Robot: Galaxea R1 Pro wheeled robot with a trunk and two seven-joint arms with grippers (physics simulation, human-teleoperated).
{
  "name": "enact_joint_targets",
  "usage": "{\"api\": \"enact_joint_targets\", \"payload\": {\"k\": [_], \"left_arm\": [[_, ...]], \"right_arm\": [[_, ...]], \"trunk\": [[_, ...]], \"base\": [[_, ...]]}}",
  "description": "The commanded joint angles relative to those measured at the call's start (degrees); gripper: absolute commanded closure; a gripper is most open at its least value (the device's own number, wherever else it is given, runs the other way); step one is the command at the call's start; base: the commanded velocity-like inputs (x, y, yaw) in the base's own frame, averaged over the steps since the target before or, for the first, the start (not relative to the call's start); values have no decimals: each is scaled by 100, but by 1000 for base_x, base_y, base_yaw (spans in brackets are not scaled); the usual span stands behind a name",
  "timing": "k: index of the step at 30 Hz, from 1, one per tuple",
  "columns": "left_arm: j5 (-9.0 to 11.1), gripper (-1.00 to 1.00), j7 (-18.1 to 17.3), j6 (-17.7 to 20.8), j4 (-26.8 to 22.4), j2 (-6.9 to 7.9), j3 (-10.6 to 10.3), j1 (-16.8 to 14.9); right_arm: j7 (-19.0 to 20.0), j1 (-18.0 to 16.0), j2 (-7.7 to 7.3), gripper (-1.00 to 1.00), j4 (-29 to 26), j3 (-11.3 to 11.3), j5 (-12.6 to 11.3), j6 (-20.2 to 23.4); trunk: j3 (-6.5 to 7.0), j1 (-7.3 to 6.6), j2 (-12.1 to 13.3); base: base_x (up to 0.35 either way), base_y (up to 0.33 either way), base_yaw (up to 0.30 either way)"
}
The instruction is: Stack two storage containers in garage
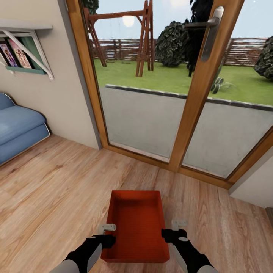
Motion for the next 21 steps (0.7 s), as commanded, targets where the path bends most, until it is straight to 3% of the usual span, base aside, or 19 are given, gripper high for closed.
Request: {"api": "enact_joint_targets", "payload": {"k": [1, 21], "left_arm": [[23, -100, 23, 34, -11, -1, -11, 0], [31, -100, 24, 34, -167, 7, -4, 0]], "right_arm": [[-3, -1, 8, -100, -17, -36, 61, 38], [-11, -1, 17, -100, -33, -21, 66, 23]], "trunk": [[-32, 22, -43], [-558, 439, -806]], "base": [[0, 0, 0], [0, 0, 0]]}}
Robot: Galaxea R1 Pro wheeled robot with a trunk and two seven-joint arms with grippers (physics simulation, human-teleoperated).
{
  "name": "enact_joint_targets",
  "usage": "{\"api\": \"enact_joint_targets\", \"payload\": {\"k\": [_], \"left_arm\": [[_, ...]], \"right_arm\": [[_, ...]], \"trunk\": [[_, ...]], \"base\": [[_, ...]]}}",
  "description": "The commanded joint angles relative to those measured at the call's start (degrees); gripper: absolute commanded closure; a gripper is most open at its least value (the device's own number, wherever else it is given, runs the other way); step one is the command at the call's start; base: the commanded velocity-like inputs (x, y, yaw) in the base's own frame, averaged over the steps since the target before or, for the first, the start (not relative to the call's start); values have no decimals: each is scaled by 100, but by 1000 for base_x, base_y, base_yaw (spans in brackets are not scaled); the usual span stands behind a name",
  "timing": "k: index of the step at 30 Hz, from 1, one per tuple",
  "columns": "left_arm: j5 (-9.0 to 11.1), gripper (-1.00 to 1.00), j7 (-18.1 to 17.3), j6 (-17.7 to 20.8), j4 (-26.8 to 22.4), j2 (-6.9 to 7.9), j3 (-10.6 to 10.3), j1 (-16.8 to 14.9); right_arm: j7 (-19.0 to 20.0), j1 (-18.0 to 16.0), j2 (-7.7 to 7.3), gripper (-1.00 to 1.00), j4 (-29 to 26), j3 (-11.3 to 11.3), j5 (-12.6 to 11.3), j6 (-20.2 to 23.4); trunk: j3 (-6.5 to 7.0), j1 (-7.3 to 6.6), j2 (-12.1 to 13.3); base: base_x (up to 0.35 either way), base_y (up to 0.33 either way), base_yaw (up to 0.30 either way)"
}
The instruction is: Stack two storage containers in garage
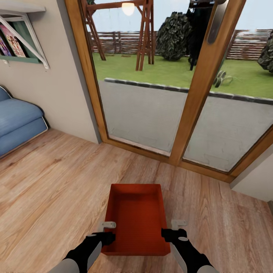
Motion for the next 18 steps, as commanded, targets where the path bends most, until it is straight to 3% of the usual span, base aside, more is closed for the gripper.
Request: {"api": "enact_joint_targets", "payload": {"k": [1, 18], "left_arm": [[23, -100, 23, 34, -14, 0, -9, 0], [23, -100, 22, -14, -20, -1, -9, 0]], "right_arm": [[4, 0, 5, -100, -16, -38, 59, 37], [18, 7, -10, -100, -57, -33, 59, 36]], "trunk": [[-14, -1, -2], [-55, 21, -42]], "base": [[0, 0, 0], [0, 0, 0]]}}
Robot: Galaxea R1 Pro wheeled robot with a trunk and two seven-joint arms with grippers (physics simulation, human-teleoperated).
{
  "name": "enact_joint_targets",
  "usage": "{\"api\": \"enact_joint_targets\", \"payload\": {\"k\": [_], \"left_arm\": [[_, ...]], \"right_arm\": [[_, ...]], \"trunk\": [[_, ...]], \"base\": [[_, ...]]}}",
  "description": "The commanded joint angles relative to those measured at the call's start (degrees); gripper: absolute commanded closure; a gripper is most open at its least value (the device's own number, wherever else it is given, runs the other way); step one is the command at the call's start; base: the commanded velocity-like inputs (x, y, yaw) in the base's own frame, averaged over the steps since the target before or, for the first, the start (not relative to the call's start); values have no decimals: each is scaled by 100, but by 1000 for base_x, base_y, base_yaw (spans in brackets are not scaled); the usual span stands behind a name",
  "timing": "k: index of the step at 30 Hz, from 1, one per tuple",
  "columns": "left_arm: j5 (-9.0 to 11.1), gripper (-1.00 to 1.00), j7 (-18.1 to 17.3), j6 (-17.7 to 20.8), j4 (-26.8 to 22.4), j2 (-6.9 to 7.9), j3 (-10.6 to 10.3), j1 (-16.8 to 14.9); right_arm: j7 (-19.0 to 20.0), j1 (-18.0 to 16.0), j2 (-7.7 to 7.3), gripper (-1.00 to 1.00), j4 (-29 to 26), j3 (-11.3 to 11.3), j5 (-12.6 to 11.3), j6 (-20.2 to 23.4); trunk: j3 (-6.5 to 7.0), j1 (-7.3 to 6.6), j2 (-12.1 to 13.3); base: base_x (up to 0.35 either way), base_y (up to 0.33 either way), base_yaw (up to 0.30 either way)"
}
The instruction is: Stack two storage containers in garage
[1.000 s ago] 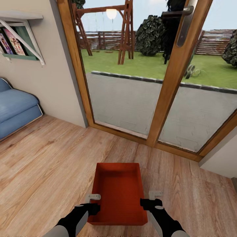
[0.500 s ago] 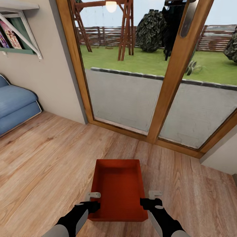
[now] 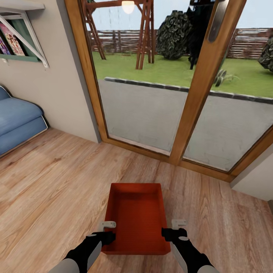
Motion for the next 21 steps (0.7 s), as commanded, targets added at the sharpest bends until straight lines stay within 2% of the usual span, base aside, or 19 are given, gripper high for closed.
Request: {"api": "enact_joint_targets", "payload": {"k": [1, 15, 21], "left_arm": [[23, -100, 23, 35, -13, -2, -9, 0], [23, -100, 23, 35, -13, -4, -9, 0], [23, -100, 23, 14, -13, 0, -9, 0]], "right_arm": [[1, 0, 7, -100, -12, -36, 59, 37], [17, -2, 6, -100, -12, -34, 59, 24], [15, 1, 11, -100, -89, -36, 59, 28]], "trunk": [[-23, 22, -43], [-274, 329, -605], [-274, 329, -605]], "base": [[0, 0, 0], [0, 0, 0], [0, 0, 0]]}}
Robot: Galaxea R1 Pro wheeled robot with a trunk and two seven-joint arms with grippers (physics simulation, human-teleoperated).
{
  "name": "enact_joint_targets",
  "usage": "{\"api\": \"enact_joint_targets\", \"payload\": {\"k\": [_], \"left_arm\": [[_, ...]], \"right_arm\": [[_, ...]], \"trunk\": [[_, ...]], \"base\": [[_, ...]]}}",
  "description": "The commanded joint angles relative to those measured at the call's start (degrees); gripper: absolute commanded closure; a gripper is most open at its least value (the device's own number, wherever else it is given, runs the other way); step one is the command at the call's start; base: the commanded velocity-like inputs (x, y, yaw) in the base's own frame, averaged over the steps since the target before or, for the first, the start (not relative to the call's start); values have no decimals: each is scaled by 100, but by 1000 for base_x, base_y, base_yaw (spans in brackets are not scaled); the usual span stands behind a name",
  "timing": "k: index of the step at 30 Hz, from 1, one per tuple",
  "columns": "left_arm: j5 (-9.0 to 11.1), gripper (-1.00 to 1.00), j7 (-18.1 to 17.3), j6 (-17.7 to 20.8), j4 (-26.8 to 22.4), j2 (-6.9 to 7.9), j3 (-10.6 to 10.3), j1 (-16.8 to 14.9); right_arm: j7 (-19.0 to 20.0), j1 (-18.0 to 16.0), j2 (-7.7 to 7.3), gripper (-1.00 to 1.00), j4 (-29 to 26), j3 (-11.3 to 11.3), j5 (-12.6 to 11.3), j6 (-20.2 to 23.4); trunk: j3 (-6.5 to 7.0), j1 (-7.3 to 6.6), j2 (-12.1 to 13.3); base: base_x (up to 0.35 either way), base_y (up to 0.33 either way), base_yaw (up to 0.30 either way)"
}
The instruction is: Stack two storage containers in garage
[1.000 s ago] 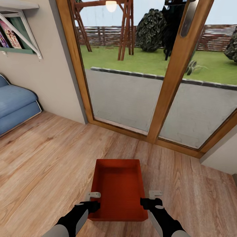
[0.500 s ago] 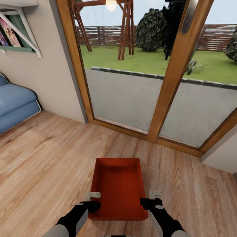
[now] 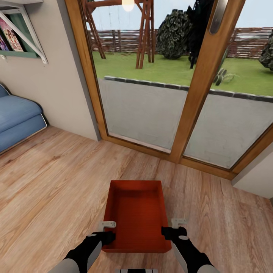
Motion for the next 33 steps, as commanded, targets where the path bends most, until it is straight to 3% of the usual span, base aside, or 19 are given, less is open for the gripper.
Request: {"api": "enact_joint_targets", "payload": {"k": [1, 18, 24, 33], "left_arm": [[23, -100, 23, 33, -13, 0, -9, 1], [23, -100, 23, 30, -26, 1, -9, 1], [23, -100, 3, 32, -348, 8, -36, 1], [23, -100, 7, 32, -451, 9, -44, 1]], "right_arm": [[2, 0, 8, -100, -19, -37, 59, 39], [-15, -2, 3, -100, -42, -35, 59, 35], [-18, 1, 3, -100, -42, -35, 59, 32], [-22, 0, 3, -100, -42, -35, 59, 29]], "trunk": [[-4, -1, -2], [-127, -1, -2], [-183, -1, -2], [-267, -1, -2]], "base": [[0, 0, 0], [0, 0, 0], [0, 0, 0], [0, 0, 0]]}}
